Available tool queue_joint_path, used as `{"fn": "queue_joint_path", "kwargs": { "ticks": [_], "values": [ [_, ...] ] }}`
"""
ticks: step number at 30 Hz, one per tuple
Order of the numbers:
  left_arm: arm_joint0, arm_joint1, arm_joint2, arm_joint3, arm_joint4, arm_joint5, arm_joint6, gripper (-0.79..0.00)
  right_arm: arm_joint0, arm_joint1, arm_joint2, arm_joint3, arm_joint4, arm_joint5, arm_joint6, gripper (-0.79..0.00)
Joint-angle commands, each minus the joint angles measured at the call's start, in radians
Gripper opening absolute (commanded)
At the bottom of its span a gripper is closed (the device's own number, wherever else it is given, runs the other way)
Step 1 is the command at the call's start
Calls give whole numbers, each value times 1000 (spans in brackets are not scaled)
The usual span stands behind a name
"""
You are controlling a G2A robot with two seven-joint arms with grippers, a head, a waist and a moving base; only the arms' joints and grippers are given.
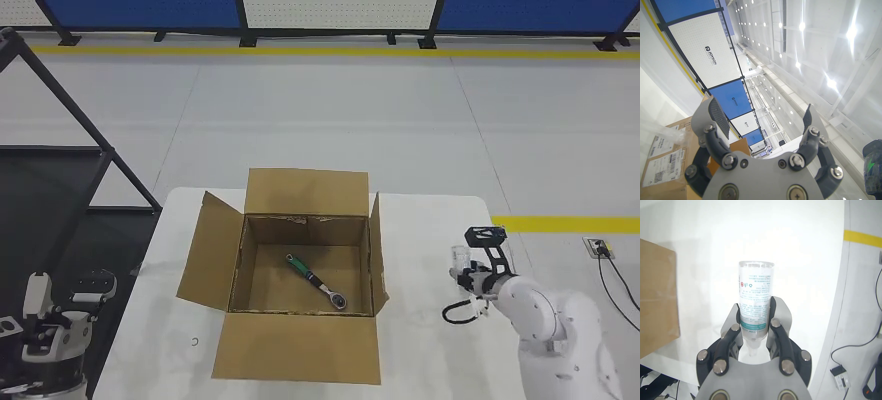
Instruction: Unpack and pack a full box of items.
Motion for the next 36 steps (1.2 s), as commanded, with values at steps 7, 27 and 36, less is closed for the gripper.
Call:
{"fn": "queue_joint_path", "kwargs": {
  "ticks": [7, 27, 36],
  "values": [
    [0, 0, 0, 0, 0, 0, 0, 0, -192, 2, -99, -508, 15, -56, -74, -785],
    [0, 0, 0, 0, 0, 0, 0, 0, 67, -33, -550, -572, -151, 10, -56, -785],
    [0, 0, 0, 0, 0, 0, 0, 0, 285, -69, -670, -307, -86, 83, 55, -785]
  ]
}}
